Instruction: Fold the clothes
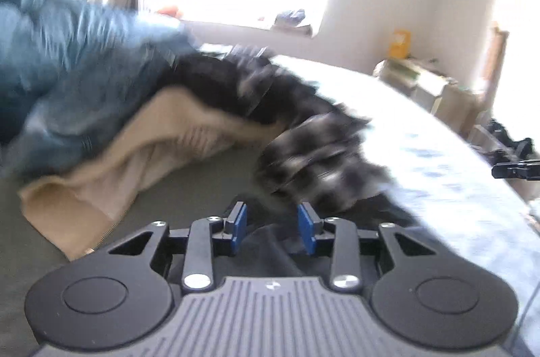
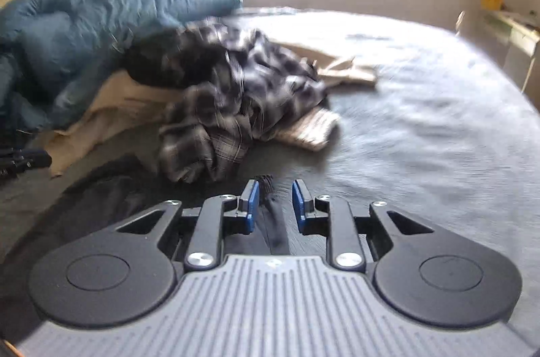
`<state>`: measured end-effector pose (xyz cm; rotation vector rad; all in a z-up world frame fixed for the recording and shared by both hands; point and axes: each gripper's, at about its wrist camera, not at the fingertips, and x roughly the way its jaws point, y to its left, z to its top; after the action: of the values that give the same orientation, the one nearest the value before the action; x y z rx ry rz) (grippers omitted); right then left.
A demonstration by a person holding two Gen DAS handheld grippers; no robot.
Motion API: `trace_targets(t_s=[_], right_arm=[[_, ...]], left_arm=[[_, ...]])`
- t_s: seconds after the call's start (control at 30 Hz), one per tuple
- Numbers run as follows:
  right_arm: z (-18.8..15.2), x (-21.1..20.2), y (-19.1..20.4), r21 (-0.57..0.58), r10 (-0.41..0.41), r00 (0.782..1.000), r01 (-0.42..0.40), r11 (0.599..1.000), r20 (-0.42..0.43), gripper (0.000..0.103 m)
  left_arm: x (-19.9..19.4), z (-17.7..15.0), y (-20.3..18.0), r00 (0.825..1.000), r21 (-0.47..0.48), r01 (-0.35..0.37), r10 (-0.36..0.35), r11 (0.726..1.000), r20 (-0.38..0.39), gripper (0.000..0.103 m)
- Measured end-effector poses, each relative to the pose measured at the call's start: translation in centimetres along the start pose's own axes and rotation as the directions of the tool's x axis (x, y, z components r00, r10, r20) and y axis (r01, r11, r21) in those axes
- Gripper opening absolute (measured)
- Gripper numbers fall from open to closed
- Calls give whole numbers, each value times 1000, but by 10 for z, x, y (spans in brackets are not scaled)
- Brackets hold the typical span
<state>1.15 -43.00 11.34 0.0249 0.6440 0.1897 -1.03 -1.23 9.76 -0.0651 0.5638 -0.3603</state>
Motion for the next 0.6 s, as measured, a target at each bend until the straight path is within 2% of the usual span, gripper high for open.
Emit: trace_targets(t_s=[0.1, 0.2, 0.3, 0.47, 0.5, 0.6], right_arm=[[-20, -53, -1, -13, 18, 1000, -18, 1000, 0, 21], [-54, -63, 6, -40, 37, 998, -40, 998, -58, 21], [-106, -40, 21, -80, 59, 985, -73, 994, -161, 21], [-183, -1, 30, -141, 59, 957, -102, 985, -283, 18], [-194, 1, 23, -154, 39, 955, -88, 984, -295, 18], [-201, -21, -11, -101, 25, 969, -51, 994, -247, 18]], left_arm=[[-49, -4, -29, 996, 36, 85, -84, 996, -14, 40], [-74, -27, -60, 978, 35, 192, -189, 981, -88, 40], [-78, -76, -91, 950, 42, 274, -263, 961, -170, 39], [-79, -163, -137, 888, 51, 381, -350, 923, -298, 37], [-79, -178, -142, 880, 51, 389, -355, 920, -315, 37], [-87, -211, -146, 865, 41, 414, -379, 909, -329, 37]])
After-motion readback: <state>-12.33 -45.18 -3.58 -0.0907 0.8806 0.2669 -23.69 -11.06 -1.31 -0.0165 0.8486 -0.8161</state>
